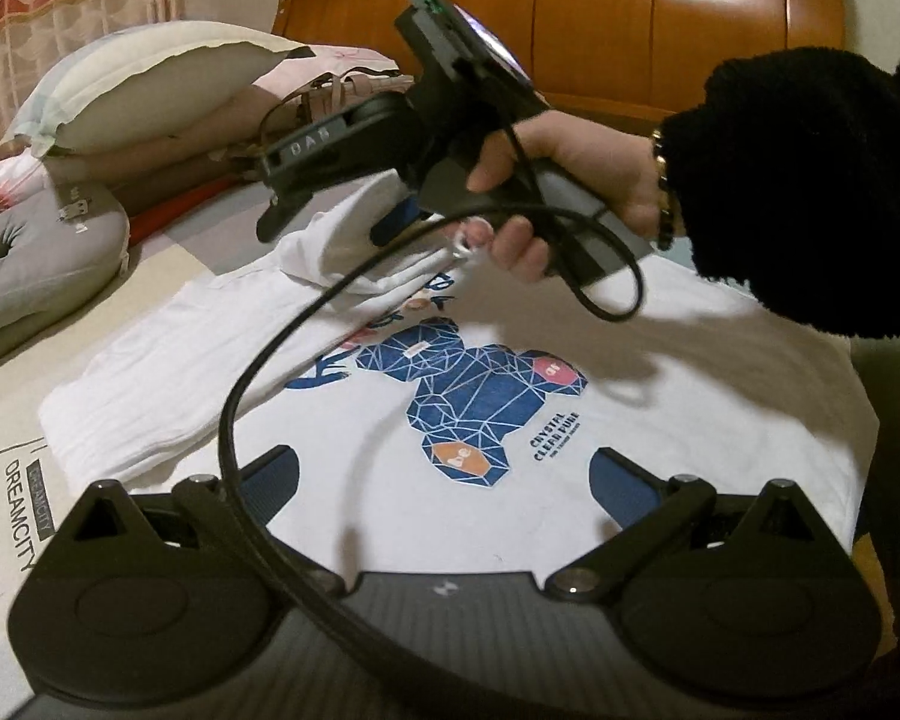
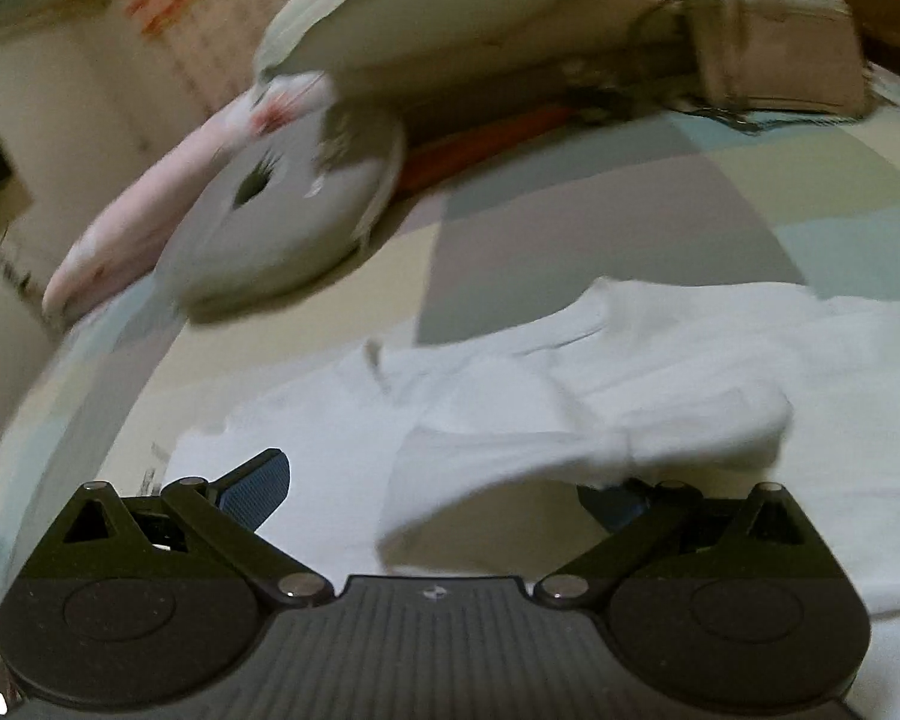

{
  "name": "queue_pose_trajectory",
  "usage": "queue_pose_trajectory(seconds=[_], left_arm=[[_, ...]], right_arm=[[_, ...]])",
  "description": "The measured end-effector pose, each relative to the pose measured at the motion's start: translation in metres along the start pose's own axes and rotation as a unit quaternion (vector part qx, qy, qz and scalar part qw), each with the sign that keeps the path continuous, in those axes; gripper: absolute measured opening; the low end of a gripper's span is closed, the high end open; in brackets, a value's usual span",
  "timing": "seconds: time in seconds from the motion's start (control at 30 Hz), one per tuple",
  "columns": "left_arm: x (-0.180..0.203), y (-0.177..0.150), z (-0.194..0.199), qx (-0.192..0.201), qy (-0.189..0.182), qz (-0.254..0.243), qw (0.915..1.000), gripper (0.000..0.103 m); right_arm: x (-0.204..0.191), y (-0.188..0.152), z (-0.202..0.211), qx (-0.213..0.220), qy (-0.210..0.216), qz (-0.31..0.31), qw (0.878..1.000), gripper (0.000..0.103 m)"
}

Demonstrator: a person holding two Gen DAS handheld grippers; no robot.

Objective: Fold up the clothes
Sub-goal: 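Carry the held sleeve across the shirt body with the right gripper, then lower the sleeve onto the shirt body and open the right gripper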

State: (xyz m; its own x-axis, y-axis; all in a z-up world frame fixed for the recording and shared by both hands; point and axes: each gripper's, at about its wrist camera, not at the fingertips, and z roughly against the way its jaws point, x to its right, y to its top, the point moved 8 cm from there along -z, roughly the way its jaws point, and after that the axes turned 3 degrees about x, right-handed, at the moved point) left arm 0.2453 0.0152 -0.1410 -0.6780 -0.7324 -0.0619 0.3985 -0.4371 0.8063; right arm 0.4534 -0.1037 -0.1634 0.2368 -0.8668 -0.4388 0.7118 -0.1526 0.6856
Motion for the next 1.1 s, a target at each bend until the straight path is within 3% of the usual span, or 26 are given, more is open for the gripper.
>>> queue_pose_trajectory(seconds=[0.13, 0.37, 0.47, 0.57, 0.63, 0.7, 0.93, 1.1], left_arm=[[0.001, -0.001, -0.002, -0.003, -0.001, -0.003, 1.0000, 0.102], [-0.001, -0.004, -0.003, -0.008, -0.001, -0.002, 1.0000, 0.102], [-0.003, -0.007, -0.003, -0.009, -0.001, 0.000, 1.0000, 0.102], [-0.004, -0.008, -0.002, -0.011, -0.002, 0.001, 0.9999, 0.102], [-0.004, -0.008, -0.002, -0.010, -0.002, 0.001, 0.9999, 0.102], [-0.004, -0.008, -0.001, -0.010, -0.002, 0.001, 0.9999, 0.102], [0.000, -0.007, -0.002, -0.011, -0.004, -0.005, 0.9999, 0.102], [0.004, -0.007, -0.007, -0.015, -0.008, -0.012, 0.9998, 0.102]], right_arm=[[-0.007, 0.008, -0.006, 0.015, 0.017, -0.004, 1.000, 0.103], [-0.078, -0.002, -0.024, -0.008, 0.067, 0.125, 0.990, 0.103], [-0.104, -0.023, -0.034, -0.034, 0.060, 0.212, 0.975, 0.103], [-0.114, -0.052, -0.048, -0.074, 0.019, 0.309, 0.948, 0.103], [-0.111, -0.065, -0.051, -0.085, 0.001, 0.341, 0.936, 0.103], [-0.102, -0.066, -0.046, -0.085, 0.002, 0.329, 0.940, 0.103], [-0.039, -0.027, -0.023, -0.057, -0.008, 0.145, 0.988, 0.103], [-0.012, -0.001, -0.025, -0.025, 0.006, 0.023, 0.999, 0.103]])
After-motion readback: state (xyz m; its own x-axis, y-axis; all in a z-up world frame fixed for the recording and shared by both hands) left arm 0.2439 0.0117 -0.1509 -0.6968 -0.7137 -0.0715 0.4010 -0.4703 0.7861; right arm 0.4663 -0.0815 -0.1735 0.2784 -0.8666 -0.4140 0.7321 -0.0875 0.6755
